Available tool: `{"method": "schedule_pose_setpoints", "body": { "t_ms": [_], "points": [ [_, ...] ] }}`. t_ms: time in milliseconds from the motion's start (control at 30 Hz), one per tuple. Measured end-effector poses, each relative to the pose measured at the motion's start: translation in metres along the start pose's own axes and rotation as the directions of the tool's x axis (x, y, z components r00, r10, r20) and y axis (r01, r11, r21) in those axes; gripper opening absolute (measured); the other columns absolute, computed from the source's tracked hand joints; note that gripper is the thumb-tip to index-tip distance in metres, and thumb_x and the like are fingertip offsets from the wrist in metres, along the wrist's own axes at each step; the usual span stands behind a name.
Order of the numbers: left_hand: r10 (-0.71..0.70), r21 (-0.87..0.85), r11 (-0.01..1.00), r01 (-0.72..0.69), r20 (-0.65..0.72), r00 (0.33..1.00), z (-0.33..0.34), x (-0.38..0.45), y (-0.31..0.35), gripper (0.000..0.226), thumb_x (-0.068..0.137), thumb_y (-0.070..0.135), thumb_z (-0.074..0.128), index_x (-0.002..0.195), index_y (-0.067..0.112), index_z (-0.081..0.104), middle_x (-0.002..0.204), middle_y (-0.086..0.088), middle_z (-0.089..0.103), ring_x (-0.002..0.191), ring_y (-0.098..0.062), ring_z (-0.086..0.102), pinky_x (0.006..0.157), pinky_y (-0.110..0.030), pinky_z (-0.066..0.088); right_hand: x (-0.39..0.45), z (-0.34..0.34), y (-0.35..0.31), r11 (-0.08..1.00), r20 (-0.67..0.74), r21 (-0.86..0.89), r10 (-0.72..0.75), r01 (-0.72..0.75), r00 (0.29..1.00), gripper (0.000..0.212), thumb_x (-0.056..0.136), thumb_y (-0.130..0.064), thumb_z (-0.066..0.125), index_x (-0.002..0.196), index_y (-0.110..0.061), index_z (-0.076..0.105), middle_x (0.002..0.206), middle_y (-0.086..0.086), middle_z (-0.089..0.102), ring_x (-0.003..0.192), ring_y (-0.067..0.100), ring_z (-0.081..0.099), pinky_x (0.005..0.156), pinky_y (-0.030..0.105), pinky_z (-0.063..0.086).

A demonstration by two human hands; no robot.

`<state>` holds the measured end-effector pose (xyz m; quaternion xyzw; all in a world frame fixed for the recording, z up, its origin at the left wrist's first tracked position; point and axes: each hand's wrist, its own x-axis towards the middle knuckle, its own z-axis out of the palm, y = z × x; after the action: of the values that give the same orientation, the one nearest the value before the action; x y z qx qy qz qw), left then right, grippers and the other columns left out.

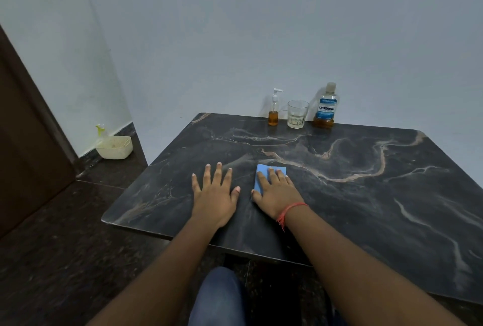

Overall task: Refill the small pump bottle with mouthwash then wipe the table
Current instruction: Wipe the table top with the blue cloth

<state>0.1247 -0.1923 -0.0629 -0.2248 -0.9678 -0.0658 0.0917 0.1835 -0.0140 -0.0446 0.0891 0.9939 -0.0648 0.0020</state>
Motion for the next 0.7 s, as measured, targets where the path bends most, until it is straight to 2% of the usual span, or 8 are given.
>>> {"method": "schedule_pose_setpoints", "body": {
  "t_ms": [67,200,367,467,533,633,700],
  "points": [
    [-0.006,-0.012,1.000,0.006,-0.011,1.000,0.002,0.000,0.000,0.066,0.102,0.057,0.013,0.161,0.028,0.013,0.170,-0.003,0.003,0.155,-0.029,-0.008,0.120,-0.062,-0.007,-0.005,0.002,-0.011,0.998,-0.008,-0.007,-0.057,0.057,0.998,0.067,0.097,-0.052,0.021,0.157,-0.024,0.009,0.164,0.016,0.006,0.151,0.031,0.003,0.123,0.043,0.002],
    [-0.019,-0.037,0.999,0.017,-0.040,0.999,0.004,0.000,0.000,0.065,0.102,0.055,0.012,0.160,0.027,0.015,0.170,-0.004,0.004,0.155,-0.028,-0.008,0.121,-0.061,-0.006,-0.032,0.015,-0.019,0.960,-0.028,-0.086,-0.268,0.265,0.963,0.071,0.092,-0.055,0.013,0.156,-0.023,0.016,0.161,0.018,0.016,0.150,0.031,0.014,0.122,0.041,0.006],
    [-0.022,-0.040,0.999,0.020,-0.051,0.998,0.004,-0.001,-0.001,0.067,0.101,0.056,0.008,0.161,0.027,0.013,0.170,-0.004,0.003,0.155,-0.028,-0.010,0.120,-0.060,-0.009,-0.040,0.008,-0.018,0.987,-0.058,-0.059,-0.154,0.150,0.986,0.063,0.100,-0.048,0.020,0.157,-0.020,0.013,0.163,0.018,0.011,0.151,0.030,0.009,0.123,0.040,0.004],
    [-0.029,-0.049,0.998,0.027,-0.049,0.998,0.002,-0.002,-0.001,0.070,0.099,0.057,0.004,0.161,0.027,0.013,0.170,-0.004,0.002,0.155,-0.028,-0.011,0.120,-0.061,-0.009,-0.061,0.017,-0.035,0.972,-0.063,-0.035,-0.232,0.230,0.971,0.068,0.095,-0.059,0.013,0.156,-0.028,0.011,0.161,0.022,0.012,0.150,0.033,0.010,0.123,0.041,0.003],
    [-0.025,-0.048,0.999,0.023,-0.045,0.999,0.001,-0.002,0.000,0.072,0.097,0.058,0.002,0.161,0.026,0.013,0.170,-0.004,0.002,0.155,-0.028,-0.011,0.120,-0.061,-0.008,-0.065,0.014,-0.031,0.967,-0.030,-0.058,-0.252,0.250,0.967,0.067,0.094,-0.063,0.015,0.154,-0.034,0.015,0.160,0.022,0.015,0.150,0.033,0.014,0.123,0.042,0.006],
    [-0.018,-0.044,0.999,0.016,-0.045,0.999,-0.001,-0.004,0.001,0.071,0.098,0.057,0.003,0.161,0.025,0.015,0.170,-0.005,0.004,0.155,-0.028,-0.009,0.121,-0.061,-0.006,-0.054,0.000,-0.018,0.984,-0.033,-0.079,-0.160,0.157,0.987,0.062,0.096,-0.055,0.028,0.153,-0.031,0.025,0.158,0.021,0.022,0.147,0.033,0.020,0.122,0.042,0.013],
    [-0.015,-0.039,0.999,0.013,-0.049,0.999,-0.002,-0.006,0.001,0.069,0.100,0.056,0.007,0.160,0.025,0.016,0.170,-0.005,0.006,0.155,-0.028,-0.008,0.121,-0.061,-0.006,-0.055,-0.002,-0.021,0.995,-0.051,-0.045,-0.089,0.087,0.995,0.060,0.097,-0.049,0.030,0.152,-0.026,0.026,0.159,0.021,0.021,0.147,0.034,0.019,0.122,0.044,0.014]
  ]
}}
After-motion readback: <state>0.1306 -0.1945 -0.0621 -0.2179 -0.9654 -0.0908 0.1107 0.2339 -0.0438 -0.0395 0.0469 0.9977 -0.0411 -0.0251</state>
